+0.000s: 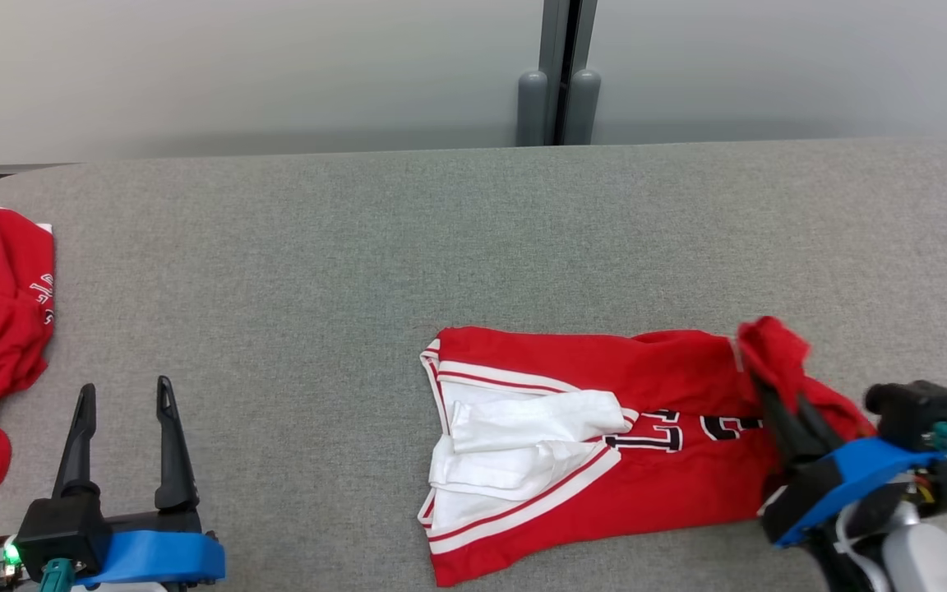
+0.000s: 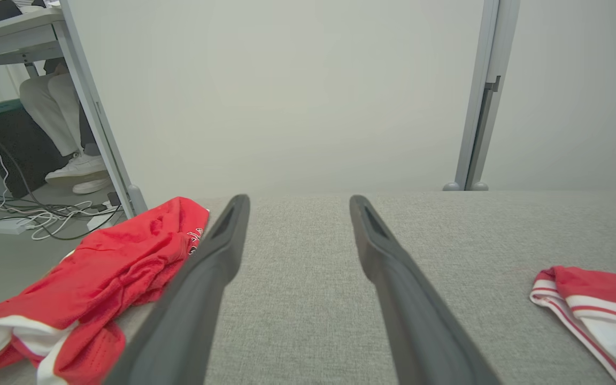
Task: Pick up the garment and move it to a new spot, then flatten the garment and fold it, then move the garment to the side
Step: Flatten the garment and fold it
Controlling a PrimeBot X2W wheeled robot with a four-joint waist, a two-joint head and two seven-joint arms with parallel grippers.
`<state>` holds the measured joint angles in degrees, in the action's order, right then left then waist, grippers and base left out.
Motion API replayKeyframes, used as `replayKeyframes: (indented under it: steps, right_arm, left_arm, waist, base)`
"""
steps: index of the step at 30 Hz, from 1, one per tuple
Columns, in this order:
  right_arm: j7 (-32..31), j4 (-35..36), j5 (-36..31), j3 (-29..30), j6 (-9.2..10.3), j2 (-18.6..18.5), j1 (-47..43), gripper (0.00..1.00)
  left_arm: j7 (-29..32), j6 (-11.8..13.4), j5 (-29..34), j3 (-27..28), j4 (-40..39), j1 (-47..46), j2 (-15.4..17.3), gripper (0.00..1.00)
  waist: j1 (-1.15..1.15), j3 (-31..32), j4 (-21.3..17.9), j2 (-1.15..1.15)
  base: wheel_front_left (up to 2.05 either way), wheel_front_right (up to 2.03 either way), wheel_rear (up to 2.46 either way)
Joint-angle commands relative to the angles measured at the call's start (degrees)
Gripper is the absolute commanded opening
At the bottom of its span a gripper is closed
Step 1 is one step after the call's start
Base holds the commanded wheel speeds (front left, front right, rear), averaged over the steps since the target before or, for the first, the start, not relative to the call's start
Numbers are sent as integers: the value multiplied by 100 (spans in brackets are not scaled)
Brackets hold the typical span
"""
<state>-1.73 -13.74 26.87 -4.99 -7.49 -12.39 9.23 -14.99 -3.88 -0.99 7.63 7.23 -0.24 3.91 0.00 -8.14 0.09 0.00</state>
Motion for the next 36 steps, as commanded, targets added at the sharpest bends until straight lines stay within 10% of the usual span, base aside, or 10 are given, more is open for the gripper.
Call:
replayKeyframes:
  steps: [1, 30, 32, 36]
  right_arm:
    - [-52, 134, -1, -133, -1, 90, -27, 0]
    - [746, -1114, 721, -2485, -2, 951, 1403, 0]
    - [868, -1301, 805, -2608, -2, 949, 1497, 94]
    - [1048, -1511, 876, -2742, -1, 948, 1643, 100]
  left_arm:
    - [-27, -7, 8, -21, 9, 22, -10, 100]
    - [-27, -40, -95, -350, 209, -292, -86, 100]
    - [-27, -47, -98, -375, 223, -320, -91, 100]
    - [-27, -43, -95, -386, 238, -357, -92, 100]
  waist:
    - [0, 4, -1, 0]
    - [0, -262, 346, 0]
    - [0, -289, 345, 0]
    - [0, -310, 322, 0]
  base:
    - [0, 0, 0]
    - [0, 0, 0]
    - [0, 0, 0]
    - [0, 0, 0]
